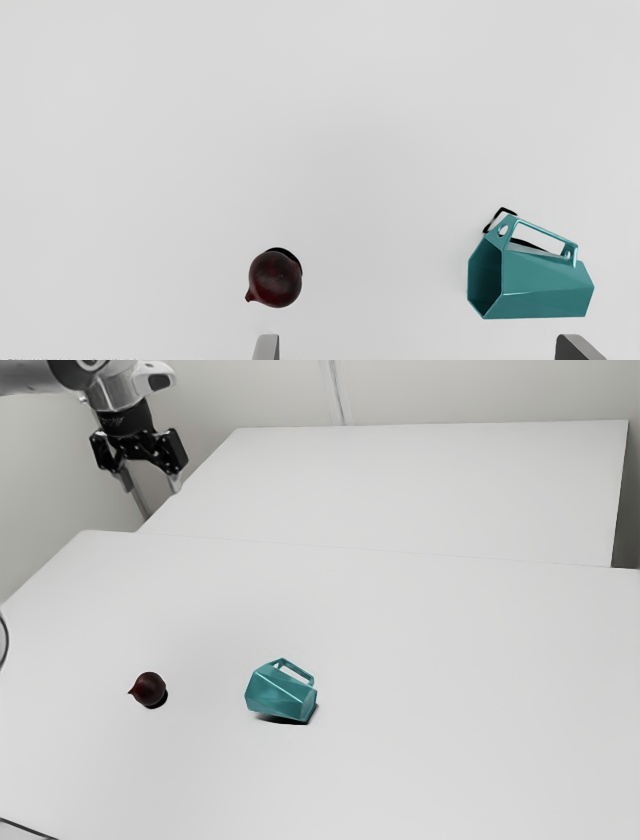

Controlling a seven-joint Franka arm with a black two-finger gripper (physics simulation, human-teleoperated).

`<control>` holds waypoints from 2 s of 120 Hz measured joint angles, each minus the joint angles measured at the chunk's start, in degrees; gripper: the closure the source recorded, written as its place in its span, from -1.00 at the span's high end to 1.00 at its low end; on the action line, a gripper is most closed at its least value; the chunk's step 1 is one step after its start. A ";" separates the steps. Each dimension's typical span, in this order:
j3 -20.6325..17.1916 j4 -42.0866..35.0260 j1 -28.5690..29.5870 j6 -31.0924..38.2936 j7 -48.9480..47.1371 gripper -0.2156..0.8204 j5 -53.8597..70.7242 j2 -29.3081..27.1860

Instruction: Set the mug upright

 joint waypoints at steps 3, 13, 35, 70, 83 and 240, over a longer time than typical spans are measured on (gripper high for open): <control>0.01 -0.02 -0.01 -0.35 0.06 0.58 -0.52 -0.14; -0.12 -0.21 -0.12 -1.23 0.28 0.58 -2.04 -0.27; 3.52 -12.31 -0.19 3.07 0.89 0.58 -14.98 1.03; 8.01 -37.87 -0.04 16.78 10.19 0.58 -44.03 -0.11; 9.51 -41.23 -0.03 19.24 16.08 0.58 -50.59 0.80; 8.08 -60.71 -0.33 24.22 55.78 0.03 -71.66 -0.32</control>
